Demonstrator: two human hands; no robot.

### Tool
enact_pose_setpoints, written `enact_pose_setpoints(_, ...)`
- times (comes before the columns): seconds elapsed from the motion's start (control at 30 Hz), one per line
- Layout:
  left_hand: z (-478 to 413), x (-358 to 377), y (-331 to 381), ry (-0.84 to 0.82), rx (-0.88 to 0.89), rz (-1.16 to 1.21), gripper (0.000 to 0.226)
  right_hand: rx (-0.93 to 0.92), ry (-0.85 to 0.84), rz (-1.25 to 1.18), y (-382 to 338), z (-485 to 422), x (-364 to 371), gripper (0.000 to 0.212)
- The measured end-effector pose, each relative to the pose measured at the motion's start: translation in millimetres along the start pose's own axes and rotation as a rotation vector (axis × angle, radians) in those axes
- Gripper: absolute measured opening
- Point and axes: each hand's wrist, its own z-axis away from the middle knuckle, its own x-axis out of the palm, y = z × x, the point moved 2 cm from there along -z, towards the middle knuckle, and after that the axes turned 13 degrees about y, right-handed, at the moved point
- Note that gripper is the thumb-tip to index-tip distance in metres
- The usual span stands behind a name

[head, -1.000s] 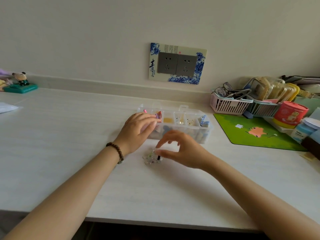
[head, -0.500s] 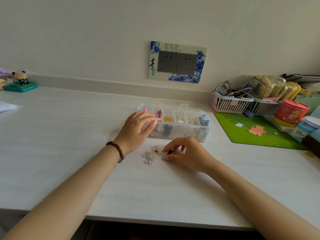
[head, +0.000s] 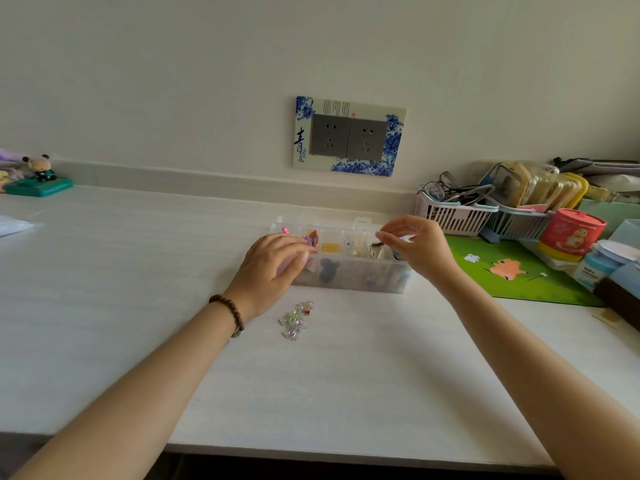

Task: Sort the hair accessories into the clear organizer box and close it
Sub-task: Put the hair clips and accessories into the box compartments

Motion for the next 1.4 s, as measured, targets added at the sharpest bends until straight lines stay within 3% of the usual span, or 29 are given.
enact_pose_setpoints(0.2, 0.2, 0.5, -0.6, -0.002, -0.023, 0.031, 0.047, -0.096, 0.054, -0.043, -20.9, 13.0, -2.8, 0.011)
enact_pose_setpoints(0.4, 0.2, 0.8, -0.3, 0.013, -0.017, 0.042, 0.050, -0.166, -0.304, -0.258, -58.6, 45.3, 21.6, 0.009)
enact_pose_setpoints(0.5, 0.0, 0.8, 0.4, 0.009, -0.029, 0.043, 0.053, -0.220, -0.484, -0.162, -51.5, 61.7, 41.6, 0.014)
enact_pose_setpoints(0.77, 0.1, 0.2, 0.6, 0.016, -0.038, 0.057, 0.047, -0.312, -0.637, 0.028, -30.4, 79.4, 57.5, 0.025)
enact_pose_setpoints(1.2, 0.6, -1.0, 2.7, 0.005, -0.041, 0.043, 0.047, -0.306, -0.504, -0.049, -32.5, 73.7, 40.2, 0.017)
enact_pose_setpoints(1.4, 0.6, -1.4, 3.6, 0.016, -0.033, 0.055, 0.047, -0.221, 0.048, -0.061, -23.7, 33.0, 2.8, 0.014)
